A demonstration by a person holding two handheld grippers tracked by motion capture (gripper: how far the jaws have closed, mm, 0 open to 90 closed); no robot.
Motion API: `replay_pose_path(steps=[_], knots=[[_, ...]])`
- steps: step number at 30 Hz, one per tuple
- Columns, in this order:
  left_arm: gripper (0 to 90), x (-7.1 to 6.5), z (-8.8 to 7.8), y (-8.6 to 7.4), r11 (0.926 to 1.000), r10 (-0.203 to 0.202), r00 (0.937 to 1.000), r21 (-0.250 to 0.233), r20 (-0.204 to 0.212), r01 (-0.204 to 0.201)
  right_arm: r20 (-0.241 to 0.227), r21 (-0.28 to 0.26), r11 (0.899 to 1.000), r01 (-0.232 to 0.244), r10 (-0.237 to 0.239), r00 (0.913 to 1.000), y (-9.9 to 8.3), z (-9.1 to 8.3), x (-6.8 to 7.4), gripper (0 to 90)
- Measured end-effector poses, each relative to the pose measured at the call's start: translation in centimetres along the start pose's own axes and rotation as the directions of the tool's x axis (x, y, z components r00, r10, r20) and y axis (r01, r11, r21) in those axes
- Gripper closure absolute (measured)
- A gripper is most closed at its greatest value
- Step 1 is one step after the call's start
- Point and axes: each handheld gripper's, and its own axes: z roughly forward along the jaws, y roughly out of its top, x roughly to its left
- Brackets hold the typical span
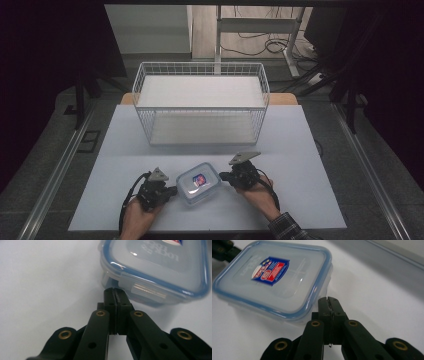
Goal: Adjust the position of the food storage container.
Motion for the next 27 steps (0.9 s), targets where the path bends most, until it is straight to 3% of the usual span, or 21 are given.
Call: replay_pose_path(steps=[12,15,17,20,23,27], knots=[[89.9,1.3,2.0,2.6,0.9997,0.023,0.9991,-0.007,0.037,-0.023,0.007,0.037,0.999,-0.015,0.015,0.9999,-2.1,-2.1,1.5,88.8],[90.0,1.0,2.7,3.0,0.9993,0.038,0.9974,-0.002,0.061,-0.038,0.008,0.073,0.997,-0.001,0.001,1.0000,-2.7,-2.0,2.0,88.7],[89.6,1.0,2.7,3.0,0.9992,0.040,0.9973,0.004,0.062,-0.040,0.033,0.084,0.996,0.013,-0.016,0.9993,-3.0,-2.0,2.3,87.9],[79.4,1.5,2.0,2.7,0.9997,0.024,0.9989,-0.008,0.041,-0.023,0.070,0.059,0.998,0.024,-0.028,0.9971,-2.7,-2.8,2.3,85.2],[64.2,2.1,1.3,2.3,0.9996,-0.004,0.9984,-0.028,0.057,0.005,0.128,0.030,0.999,0.045,-0.049,0.9905,-2.7,-3.8,1.9,77.2],[46.3,1.9,0.6,1.8,0.9992,0.031,0.9989,-0.028,0.034,-0.030,0.121,-0.026,1.000,0.005,-0.002,0.9927,-2.8,-4.7,1.0,59.2]])
